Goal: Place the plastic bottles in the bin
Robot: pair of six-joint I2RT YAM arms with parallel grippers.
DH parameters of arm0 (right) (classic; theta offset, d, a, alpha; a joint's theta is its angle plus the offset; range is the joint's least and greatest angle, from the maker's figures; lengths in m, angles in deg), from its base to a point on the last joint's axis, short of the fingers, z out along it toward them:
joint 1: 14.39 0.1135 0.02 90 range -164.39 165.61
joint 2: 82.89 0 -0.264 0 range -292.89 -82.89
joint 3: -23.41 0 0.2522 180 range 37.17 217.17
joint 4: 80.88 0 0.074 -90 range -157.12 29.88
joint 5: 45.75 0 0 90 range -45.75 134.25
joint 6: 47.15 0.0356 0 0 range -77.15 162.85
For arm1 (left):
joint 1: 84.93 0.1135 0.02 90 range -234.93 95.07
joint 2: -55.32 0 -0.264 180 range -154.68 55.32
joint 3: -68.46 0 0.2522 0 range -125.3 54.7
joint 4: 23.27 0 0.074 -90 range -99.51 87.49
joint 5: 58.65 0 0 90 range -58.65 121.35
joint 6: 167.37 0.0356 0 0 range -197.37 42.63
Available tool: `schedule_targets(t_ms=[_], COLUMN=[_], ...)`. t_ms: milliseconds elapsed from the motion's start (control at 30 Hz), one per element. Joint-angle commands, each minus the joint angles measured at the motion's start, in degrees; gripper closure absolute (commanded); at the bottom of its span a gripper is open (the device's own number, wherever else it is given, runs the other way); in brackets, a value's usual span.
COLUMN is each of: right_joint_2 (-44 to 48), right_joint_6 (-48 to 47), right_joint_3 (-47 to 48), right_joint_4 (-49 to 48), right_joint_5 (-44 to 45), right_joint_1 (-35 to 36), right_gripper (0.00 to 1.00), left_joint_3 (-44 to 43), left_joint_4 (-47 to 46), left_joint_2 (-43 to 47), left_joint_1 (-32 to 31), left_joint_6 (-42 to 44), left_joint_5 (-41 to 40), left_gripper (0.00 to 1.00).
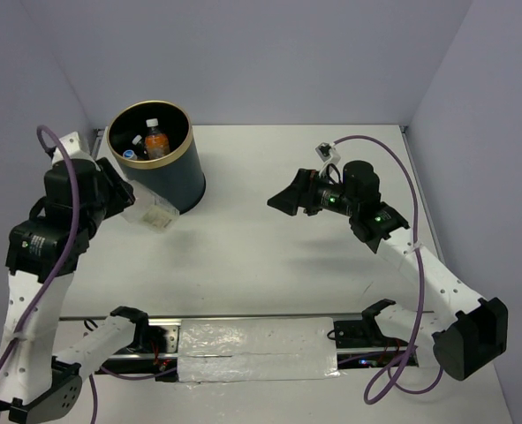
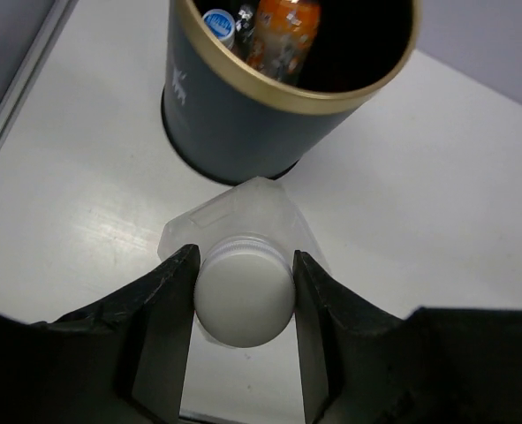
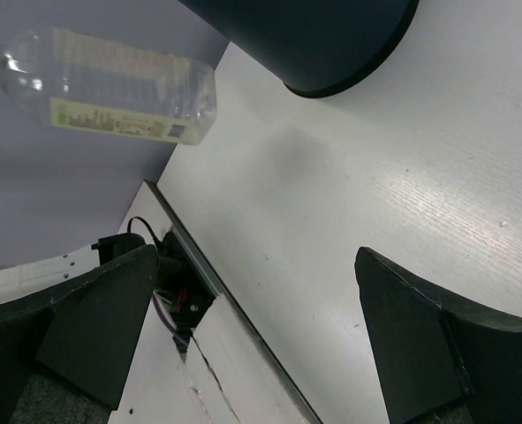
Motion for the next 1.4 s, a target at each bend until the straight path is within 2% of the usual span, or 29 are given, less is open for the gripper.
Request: schedule_targets(t_ms=[0, 267, 367, 467, 600, 700, 1033, 1267, 1367], right_joint_2=[2.14, 2.76, 2.76, 2.76, 2.5, 1.71, -1.71, -3.47, -3.48], right_joint_6=[-0.01, -1.42, -1.5, -1.5, -0.72, -0.8, 1.13, -0.45, -0.54], right_joint_3=[1.58, 2.19, 2.28, 2.19, 1.58, 1.58, -0.35, 0.44, 0.7], right_joint_4=[0.04, 2.24, 2.59, 2.59, 1.63, 1.54, -2.59, -1.19, -1.01], right_joint_5=[0.75, 1.54, 1.63, 1.63, 1.1, 0.84, -0.57, -0.66, -0.66], right_joint_1=[-0.21, -0.21, -0.3, -0.29, -0.29, -0.21, -0.21, -0.21, -0.21], right_gripper=[0.0, 0.0, 0.0, 0.0, 0.0, 0.0, 0.0, 0.0, 0.0], left_joint_3=[-8.2, -20.61, -25.53, -30.19, -34.85, -37.4, -26.7, -18.0, -16.84], left_joint_4=[0.78, -4.31, -7.12, -10.02, -13.8, -15.3, -25.31, -28.92, -29.01], left_joint_2=[-1.51, -7.13, -10.2, -13.1, -16.19, -19.96, -24.71, -27.44, -28.84], left_joint_1=[-0.11, -0.11, -0.11, -0.02, -0.02, -0.02, 0.07, 0.24, 0.25], left_joint_6=[4.76, 6.0, 6.43, 6.79, 8.45, 10.38, 14.34, 12.33, 10.92], left_joint_5=[5.19, 11.62, 10.49, 6.02, -6.17, -12.34, -22.12, -20.46, -18.53], left_gripper=[1.0, 1.0, 1.0, 1.0, 1.0, 1.0, 1.0, 1.0, 1.0])
